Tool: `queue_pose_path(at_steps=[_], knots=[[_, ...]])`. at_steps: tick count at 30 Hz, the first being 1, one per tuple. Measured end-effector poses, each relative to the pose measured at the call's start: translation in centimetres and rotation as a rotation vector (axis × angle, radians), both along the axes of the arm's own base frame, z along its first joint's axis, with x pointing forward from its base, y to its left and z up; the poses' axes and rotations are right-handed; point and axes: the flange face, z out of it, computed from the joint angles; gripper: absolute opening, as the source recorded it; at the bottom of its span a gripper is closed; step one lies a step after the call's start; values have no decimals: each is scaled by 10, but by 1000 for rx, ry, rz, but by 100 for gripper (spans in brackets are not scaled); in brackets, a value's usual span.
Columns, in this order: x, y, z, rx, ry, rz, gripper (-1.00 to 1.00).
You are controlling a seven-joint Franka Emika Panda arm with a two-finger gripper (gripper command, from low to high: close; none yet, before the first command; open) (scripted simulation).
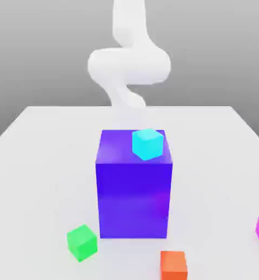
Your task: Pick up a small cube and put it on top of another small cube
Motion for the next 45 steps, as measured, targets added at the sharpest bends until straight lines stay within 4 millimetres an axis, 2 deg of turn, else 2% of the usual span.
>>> queue_pose_path(at_steps=[3,7,11,14,16,20,21,24,27,29,32,33,39,41,45], knots=[[35,34,-44,-60,77,131,0],[68,83,-106,-137,169,306,0],[86,135,-173,-213,256,486,0],[89,174,-225,-271,318,623,0],[87,200,-262,-309,359,716,0],[63,259,-335,-390,431,930,0],[59,267,-354,-408,451,972,0],[39,290,-410,-459,510,1101,0],[10,313,-465,-513,565,1242,0],[1,319,-496,-528,581,1285,0],[-2,321,-538,-532,586,1298,0],[-2,321,-547,-532,586,1299,-100],[-3,320,-552,-533,588,1299,-100],[-2,321,-538,-534,588,1300,-100],[2,324,-493,-539,578,1305,-100]])
